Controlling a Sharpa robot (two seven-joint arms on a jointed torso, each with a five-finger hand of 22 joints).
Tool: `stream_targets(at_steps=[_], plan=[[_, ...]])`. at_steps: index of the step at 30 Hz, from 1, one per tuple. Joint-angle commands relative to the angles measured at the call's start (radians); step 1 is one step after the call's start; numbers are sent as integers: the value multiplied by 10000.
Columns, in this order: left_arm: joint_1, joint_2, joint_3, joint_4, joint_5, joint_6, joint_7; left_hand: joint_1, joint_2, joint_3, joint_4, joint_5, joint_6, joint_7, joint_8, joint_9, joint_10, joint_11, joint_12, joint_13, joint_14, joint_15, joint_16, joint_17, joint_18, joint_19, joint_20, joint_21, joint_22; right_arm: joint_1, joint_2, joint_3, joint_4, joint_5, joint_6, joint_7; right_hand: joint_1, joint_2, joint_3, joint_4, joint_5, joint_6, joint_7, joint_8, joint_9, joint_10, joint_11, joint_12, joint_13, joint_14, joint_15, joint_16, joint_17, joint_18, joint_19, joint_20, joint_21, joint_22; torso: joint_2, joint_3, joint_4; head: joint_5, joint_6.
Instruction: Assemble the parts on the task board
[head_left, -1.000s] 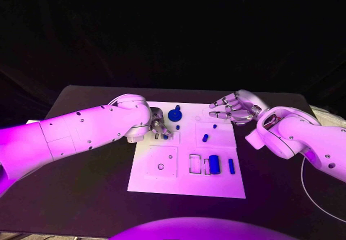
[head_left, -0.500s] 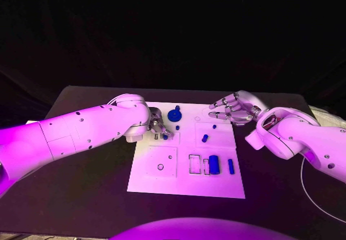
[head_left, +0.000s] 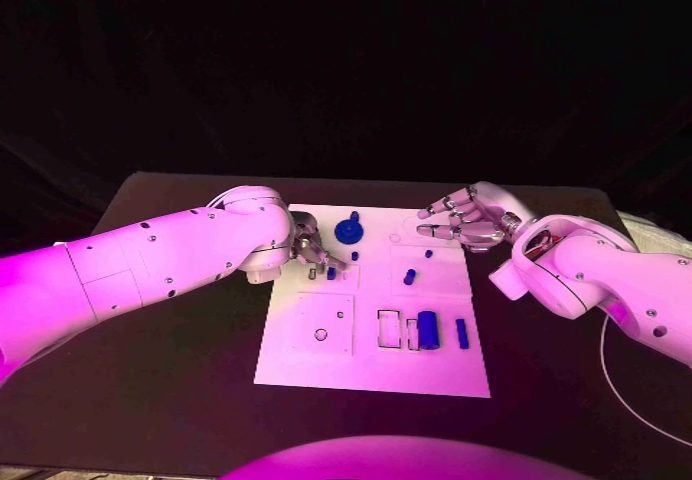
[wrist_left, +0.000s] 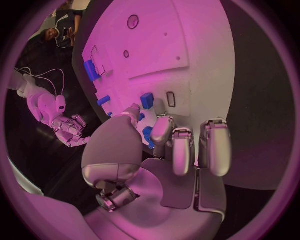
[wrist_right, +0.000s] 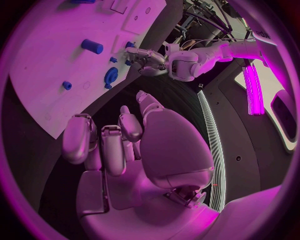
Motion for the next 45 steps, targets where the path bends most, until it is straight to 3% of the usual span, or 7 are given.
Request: stream_targets(at_steps=[1,6,11,15,19,31,45], plan=[[55,-77,100,141,224,-449,67,5,116,-129,3,-70,57,30,47,16,45,3,-55,-30,1072,-58,30,2633,-169,584,-87,-12,1474,-19,24,-1,-11,-26,135,82,-91,-12,-36,24,11,56,19,44,13,-37,-49,-60,-11,644,-15,-43,806,93,-53,-10,-69,-8,-3,3,-4,-1,32],[299,-357,294,334,391,-234,69,379,228,-478,-55,-52,-303,142,-91,10,-488,87,-862,-892,1072,-25,30,2633,-69,412,-71,-366,1085,-37,28,-4,-26,-26,140,80,-91,-12,-36,24,11,56,19,44,13,-37,-49,-60,-11,644,-15,-43,806,93,-53,-10,-69,-8,-4,6,-9,15,46],[921,-529,357,179,929,336,101,1128,379,-852,-28,7,-1148,519,-669,-267,-1407,403,-2084,-2200,1072,219,30,2633,48,167,121,-855,592,-44,36,-5,-55,-26,130,76,-91,-12,-36,24,11,56,19,44,13,-37,-49,-60,-11,644,-15,-43,806,93,-53,-10,-69,-8,11,6,4,11,80],[1238,-354,366,-345,1202,697,173,1349,474,-1086,-15,16,-1353,677,-987,-538,-1500,544,-2152,-2336,1072,355,30,2633,69,130,246,-941,529,-45,72,-6,-92,-26,131,75,-91,-12,-36,24,11,56,19,44,13,-37,-49,-60,-11,644,-15,-43,806,93,-53,-10,-69,-8,11,-2,5,34,114],[1386,117,355,-1268,971,1041,255,1481,555,-1201,-16,20,-1367,725,-1112,-684,-1536,589,-2170,-2400,1072,397,30,2633,77,123,300,-967,517,-46,113,-8,-109,-26,142,77,-91,-12,-36,24,11,56,19,44,13,-37,-49,-60,-11,644,-15,-43,806,93,-53,-10,-69,-8,23,-11,-1,56,145],[1337,1169,149,-3175,327,1435,355,1329,754,-1816,9,-191,-943,644,-1119,-946,-1234,531,-1714,-2068,1072,367,30,2633,31,241,317,-782,756,-51,188,-11,-132,-44,166,87,-103,-3,-44,36,18,53,18,40,12,-36,-49,-55,-9,645,-16,-45,809,91,-48,-11,-70,-3,72,-45,-32,203,181],[1214,1452,82,-3638,264,2146,355,1383,881,-1918,3,-183,-827,601,-1095,-990,-1129,490,-1585,-1968,1072,331,30,2633,3,298,286,-681,874,-57,220,-11,-111,-90,131,100,-102,10,-41,39,26,54,17,39,12,-36,-50,-55,-9,645,-17,-46,808,91,-48,-11,-73,-5,57,-29,-28,262,117]])
